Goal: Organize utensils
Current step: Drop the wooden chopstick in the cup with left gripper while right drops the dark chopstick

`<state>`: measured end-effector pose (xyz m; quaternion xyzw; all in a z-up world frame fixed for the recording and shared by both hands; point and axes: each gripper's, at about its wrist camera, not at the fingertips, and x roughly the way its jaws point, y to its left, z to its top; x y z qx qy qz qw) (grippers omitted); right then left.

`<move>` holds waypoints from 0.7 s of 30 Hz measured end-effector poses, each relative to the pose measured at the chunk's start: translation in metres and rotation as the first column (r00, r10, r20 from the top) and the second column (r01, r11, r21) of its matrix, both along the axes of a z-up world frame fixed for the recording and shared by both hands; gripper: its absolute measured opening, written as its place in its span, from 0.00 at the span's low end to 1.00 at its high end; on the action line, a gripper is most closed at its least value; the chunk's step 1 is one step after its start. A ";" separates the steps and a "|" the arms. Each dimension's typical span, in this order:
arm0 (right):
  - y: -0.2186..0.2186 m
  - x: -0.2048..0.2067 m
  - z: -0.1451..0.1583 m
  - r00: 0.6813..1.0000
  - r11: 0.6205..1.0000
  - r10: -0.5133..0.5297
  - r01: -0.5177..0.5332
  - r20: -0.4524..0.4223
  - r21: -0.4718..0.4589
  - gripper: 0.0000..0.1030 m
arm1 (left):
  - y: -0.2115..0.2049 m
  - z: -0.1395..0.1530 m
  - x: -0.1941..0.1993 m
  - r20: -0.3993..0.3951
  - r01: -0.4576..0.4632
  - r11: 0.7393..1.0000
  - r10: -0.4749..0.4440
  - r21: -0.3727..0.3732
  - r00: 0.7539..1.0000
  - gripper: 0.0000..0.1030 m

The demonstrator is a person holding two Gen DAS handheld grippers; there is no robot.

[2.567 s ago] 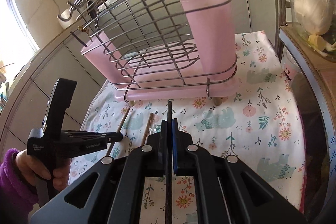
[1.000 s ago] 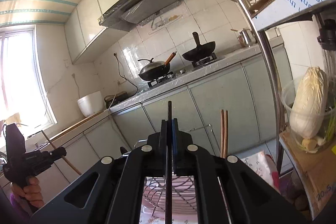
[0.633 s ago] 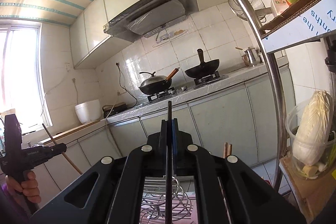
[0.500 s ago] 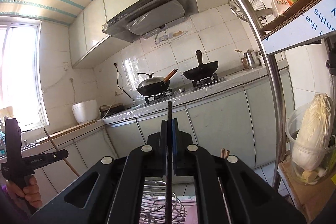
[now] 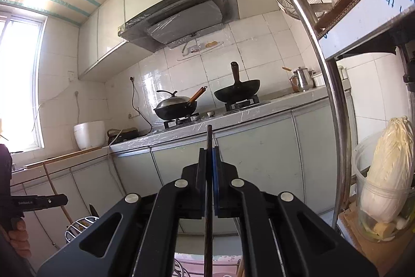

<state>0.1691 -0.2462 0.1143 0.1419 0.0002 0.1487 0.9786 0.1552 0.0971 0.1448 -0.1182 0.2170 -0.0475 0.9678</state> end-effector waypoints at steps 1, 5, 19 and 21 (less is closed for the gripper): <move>-0.001 0.000 -0.002 1.000 1.000 0.003 -0.003 -0.010 0.003 0.04 | 0.000 -0.002 0.000 -0.005 0.004 1.000 -0.004 -0.003 1.000 0.06; -0.002 -0.009 -0.010 0.999 1.000 0.012 -0.012 -0.048 0.001 0.04 | 0.001 -0.008 0.000 -0.026 0.013 1.000 -0.014 -0.016 1.000 0.06; -0.001 -0.044 -0.042 0.964 0.998 0.001 -0.016 -0.266 -0.055 0.05 | -0.004 -0.028 -0.006 -0.098 0.010 0.999 -0.013 -0.033 0.995 0.06; -0.001 -0.046 -0.046 0.955 0.998 0.000 -0.019 -0.296 -0.063 0.05 | -0.005 -0.029 -0.007 -0.096 0.004 1.000 -0.006 -0.021 0.995 0.07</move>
